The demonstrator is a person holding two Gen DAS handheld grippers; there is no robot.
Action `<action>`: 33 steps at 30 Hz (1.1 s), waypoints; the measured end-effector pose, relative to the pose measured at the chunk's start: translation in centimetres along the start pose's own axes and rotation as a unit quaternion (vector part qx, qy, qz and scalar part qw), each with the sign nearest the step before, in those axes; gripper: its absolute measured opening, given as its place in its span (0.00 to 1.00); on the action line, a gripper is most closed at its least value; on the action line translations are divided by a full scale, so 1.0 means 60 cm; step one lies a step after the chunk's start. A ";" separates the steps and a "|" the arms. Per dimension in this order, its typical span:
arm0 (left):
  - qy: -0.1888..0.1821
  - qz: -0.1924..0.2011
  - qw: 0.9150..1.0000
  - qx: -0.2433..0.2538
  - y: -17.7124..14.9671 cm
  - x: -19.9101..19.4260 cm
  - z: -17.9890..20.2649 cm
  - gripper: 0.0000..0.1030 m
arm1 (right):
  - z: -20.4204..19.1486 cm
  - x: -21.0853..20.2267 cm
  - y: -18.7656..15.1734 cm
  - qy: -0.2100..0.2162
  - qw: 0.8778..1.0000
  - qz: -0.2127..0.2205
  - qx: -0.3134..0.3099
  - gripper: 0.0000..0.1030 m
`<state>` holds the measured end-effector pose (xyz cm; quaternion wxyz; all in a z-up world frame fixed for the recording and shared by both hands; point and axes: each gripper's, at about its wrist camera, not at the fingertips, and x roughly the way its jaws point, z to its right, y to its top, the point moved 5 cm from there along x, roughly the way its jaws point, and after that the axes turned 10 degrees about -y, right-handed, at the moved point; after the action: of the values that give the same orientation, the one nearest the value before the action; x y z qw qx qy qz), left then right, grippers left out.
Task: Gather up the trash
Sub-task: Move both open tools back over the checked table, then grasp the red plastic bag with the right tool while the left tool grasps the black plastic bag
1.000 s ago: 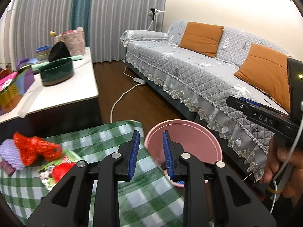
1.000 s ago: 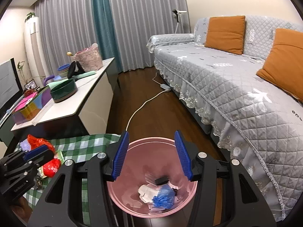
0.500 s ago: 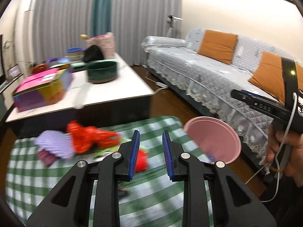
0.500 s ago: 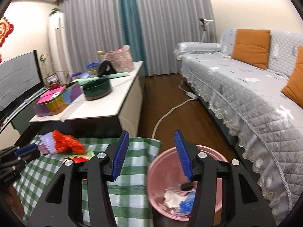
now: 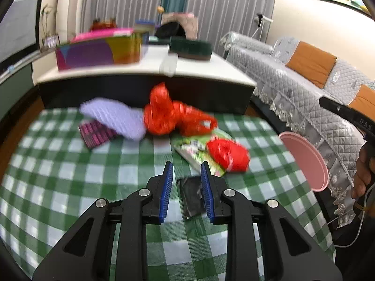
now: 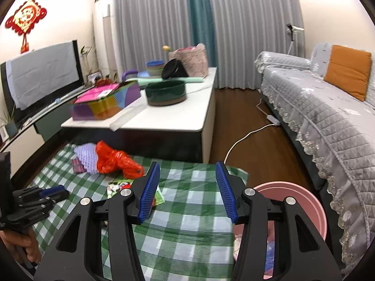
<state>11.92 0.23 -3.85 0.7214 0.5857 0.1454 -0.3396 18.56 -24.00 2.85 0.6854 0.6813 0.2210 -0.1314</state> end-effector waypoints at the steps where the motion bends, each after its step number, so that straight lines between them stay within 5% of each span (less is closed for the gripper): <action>1: -0.005 -0.008 1.000 -0.007 -0.011 0.007 -0.003 0.24 | -0.008 0.009 -0.005 0.005 1.000 -0.006 -0.002 0.48; 12: -0.025 -0.066 0.997 -0.025 -0.063 0.071 -0.010 0.24 | -0.080 0.085 -0.038 0.050 0.997 -0.052 -0.005 0.49; 16: -0.025 -0.071 0.997 -0.032 -0.061 0.075 -0.022 0.02 | -0.111 0.115 -0.053 0.065 0.995 -0.069 -0.014 0.63; 25: 0.032 -0.039 0.998 -0.045 -0.034 0.058 -0.067 0.01 | -0.155 0.184 -0.098 0.095 0.986 -0.135 -0.013 0.77; 33: 0.019 -0.056 0.996 -0.068 -0.041 0.074 -0.078 0.04 | -0.167 0.210 -0.126 0.103 0.980 -0.169 -0.019 0.77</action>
<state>14.41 3.02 -9.62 0.7363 0.5328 0.2143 -0.3579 24.61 -12.81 -9.61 0.6397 0.6310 0.4045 -0.1703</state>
